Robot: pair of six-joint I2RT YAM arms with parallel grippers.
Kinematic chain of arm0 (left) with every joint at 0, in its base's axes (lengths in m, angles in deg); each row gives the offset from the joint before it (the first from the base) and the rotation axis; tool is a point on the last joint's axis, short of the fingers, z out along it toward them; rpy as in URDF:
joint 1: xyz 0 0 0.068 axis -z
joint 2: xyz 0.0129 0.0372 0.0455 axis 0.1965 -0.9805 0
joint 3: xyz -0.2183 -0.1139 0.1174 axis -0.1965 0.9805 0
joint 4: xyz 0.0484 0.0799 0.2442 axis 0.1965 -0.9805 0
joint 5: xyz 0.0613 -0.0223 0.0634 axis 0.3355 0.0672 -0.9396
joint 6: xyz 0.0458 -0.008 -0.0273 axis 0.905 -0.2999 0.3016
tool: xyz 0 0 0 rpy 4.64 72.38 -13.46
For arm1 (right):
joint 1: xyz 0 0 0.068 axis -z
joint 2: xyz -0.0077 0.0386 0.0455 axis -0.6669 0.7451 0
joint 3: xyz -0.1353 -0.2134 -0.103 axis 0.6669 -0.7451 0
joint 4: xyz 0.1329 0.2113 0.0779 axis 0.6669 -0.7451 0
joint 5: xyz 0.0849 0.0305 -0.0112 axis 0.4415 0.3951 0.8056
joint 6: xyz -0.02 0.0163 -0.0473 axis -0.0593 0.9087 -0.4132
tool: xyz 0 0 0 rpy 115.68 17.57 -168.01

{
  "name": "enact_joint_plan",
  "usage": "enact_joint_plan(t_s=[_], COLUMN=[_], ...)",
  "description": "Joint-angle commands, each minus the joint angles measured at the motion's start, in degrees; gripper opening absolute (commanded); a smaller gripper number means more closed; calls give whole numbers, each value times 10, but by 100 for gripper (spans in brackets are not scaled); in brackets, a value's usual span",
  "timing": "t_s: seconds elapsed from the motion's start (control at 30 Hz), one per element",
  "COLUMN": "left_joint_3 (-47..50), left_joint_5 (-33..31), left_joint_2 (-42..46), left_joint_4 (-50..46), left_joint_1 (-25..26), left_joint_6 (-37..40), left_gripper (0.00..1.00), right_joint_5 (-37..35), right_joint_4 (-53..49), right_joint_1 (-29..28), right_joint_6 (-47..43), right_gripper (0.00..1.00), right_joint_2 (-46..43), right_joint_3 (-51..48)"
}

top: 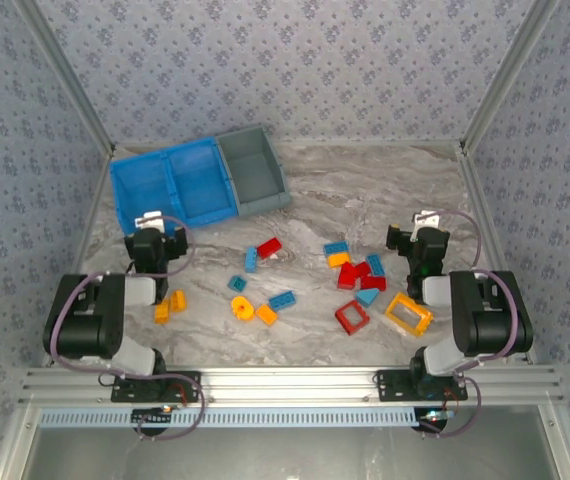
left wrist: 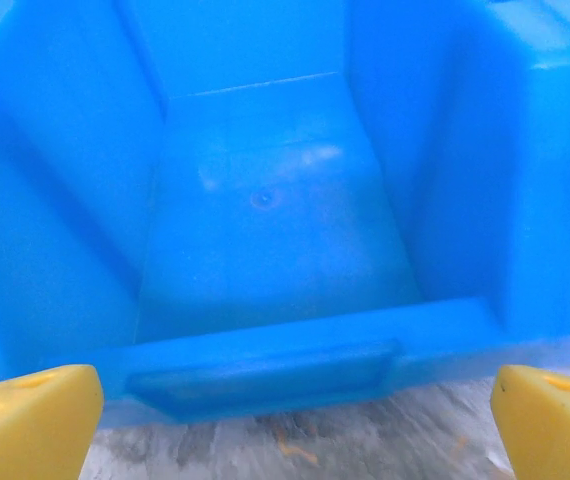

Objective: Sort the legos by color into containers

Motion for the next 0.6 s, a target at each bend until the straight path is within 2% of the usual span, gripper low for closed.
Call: enact_joint_plan(t_s=[0.0, 0.1, 0.17, 0.2, 0.23, 0.27, 0.3, 0.33, 0.37, 0.43, 0.57], left_joint_3=[-98, -190, -281, -337, -372, -386, -410, -450, -498, -593, -696], left_joint_5=[-45, -73, -95, -84, -73, -16, 68, 98, 99, 99, 115], left_joint_2=[139, 208, 201, 190, 177, 163, 136, 95, 55, -44, -166], left_joint_4=[-177, -304, -434, -529, -584, -588, -605, -660, -716, -817, -868], left_joint_1=[36, 40, 38, 31, 24, 7, -22, -42, -50, -53, -60], left_joint_6=[8, -25, -111, -176, -221, -226, -238, -268, -280, -259, -231], left_gripper=[99, 99, 99, 99, 100, 100, 100, 100, 99, 95, 90], right_joint_5=[-62, -90, -78, -94, -124, -148, -78, 22, 70, 40, -3], right_joint_4=[-145, -248, -341, -438, -579, -682, -691, -665, -678, -732, -775], right_joint_1=[-19, -59, -68, -61, -51, -42, -20, 2, 0, -70, -222], right_joint_6=[-3, 14, 73, 163, 284, 387, 393, 361, 342, 318, 246], right_gripper=[100, 100, 100, 100, 100, 100, 100, 91, 85, 83, 85], right_joint_2=[-111, -259, -307, -309, -303, -291, -277, -262, -246, -214, -150], right_joint_3=[57, 125, 200, 259, 318, 360, 374, 382, 399, 445, 518])
